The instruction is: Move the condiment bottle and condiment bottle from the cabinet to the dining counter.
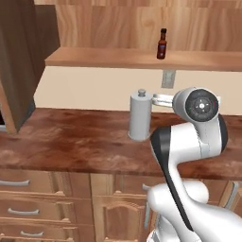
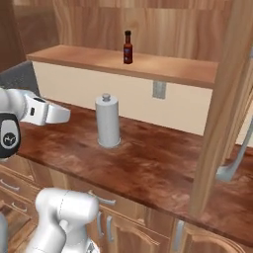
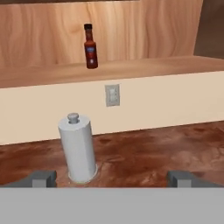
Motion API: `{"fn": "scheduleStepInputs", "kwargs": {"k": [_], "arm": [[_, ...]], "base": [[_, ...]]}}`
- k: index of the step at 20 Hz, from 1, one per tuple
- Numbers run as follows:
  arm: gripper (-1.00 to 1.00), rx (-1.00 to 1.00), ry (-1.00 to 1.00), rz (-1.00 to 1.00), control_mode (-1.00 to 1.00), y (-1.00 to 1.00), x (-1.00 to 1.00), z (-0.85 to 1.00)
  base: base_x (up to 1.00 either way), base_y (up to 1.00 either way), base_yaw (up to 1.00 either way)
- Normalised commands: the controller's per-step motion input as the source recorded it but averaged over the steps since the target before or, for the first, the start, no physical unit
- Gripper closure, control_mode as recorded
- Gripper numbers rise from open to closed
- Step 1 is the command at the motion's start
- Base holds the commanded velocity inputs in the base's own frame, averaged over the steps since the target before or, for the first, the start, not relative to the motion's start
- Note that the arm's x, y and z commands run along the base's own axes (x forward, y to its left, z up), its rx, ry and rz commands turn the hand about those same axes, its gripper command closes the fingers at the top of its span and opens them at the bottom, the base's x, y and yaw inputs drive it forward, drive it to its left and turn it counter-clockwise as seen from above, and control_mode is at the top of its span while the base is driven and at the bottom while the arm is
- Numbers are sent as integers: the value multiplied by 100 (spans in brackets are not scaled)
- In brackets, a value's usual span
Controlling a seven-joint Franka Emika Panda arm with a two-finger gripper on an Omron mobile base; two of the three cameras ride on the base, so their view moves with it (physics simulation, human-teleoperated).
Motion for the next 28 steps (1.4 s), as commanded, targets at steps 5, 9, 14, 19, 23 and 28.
{"fn": "scheduleStepInputs", "kwargs": {"k": [5,9,14,19,23,28], "arm": [[-100,0,0,0,100,0,0,0],[-100,0,0,0,100,0,0,0],[-100,0,0,0,-100,2,0,5],[-100,0,-6,0,-100,22,-11,77],[-100,0,-4,4,-100,2,-18,100],[-100,0,0,4,-100,0,2,91]], "base": [[59,0,-24],[72,7,-14],[45,11,-4],[0,0,0],[0,0,0],[0,0,0]]}}
